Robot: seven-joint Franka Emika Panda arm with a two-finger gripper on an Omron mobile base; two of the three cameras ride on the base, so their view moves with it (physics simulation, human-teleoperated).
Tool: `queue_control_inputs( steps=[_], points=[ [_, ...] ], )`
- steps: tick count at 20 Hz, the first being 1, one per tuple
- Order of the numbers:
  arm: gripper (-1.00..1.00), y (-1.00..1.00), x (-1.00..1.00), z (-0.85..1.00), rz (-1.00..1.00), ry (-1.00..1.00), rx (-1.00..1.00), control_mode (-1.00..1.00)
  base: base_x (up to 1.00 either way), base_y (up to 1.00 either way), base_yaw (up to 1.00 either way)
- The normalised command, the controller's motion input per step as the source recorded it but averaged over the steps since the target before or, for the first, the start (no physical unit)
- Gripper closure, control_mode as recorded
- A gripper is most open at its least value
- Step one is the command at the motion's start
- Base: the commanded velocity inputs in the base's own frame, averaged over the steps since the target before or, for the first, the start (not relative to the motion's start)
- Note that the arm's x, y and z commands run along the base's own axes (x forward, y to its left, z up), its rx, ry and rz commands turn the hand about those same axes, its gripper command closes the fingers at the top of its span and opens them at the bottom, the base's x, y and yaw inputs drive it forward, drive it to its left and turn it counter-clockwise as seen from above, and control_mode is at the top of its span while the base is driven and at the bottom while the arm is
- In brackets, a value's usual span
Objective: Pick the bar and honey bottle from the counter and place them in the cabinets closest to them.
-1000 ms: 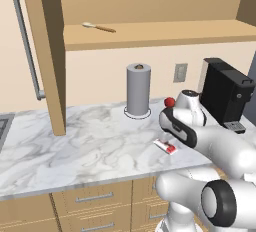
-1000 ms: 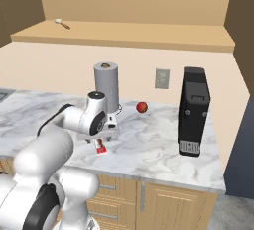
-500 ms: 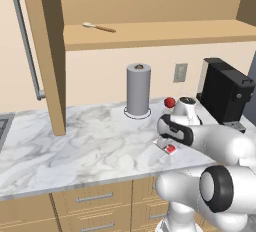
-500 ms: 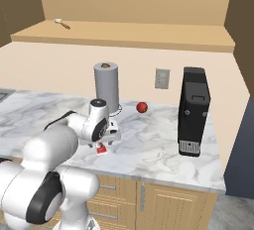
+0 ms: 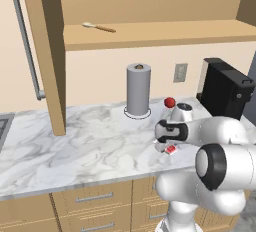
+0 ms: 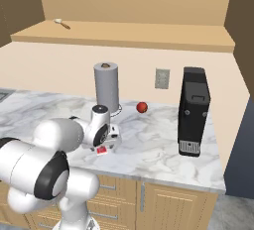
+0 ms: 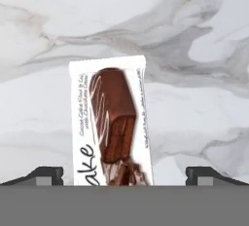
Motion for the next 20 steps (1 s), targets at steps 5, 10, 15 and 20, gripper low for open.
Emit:
queue_control_inputs(
  steps=[5,10,15,20],
  points=[
    [-1.00,0.00,0.06,-0.22,0.00,0.00,-0.02,-1.00,0.00,0.00,0.00],
    [1.00,0.00,0.00,0.00,0.00,0.00,0.00,-1.00,0.00,0.00,0.00],
    [1.00,-0.04,0.00,0.34,0.00,0.00,0.02,-1.00,0.00,0.00,0.00],
    [1.00,-0.06,0.00,0.56,-0.02,0.00,0.01,-1.00,0.00,0.00,0.00]
  ],
)
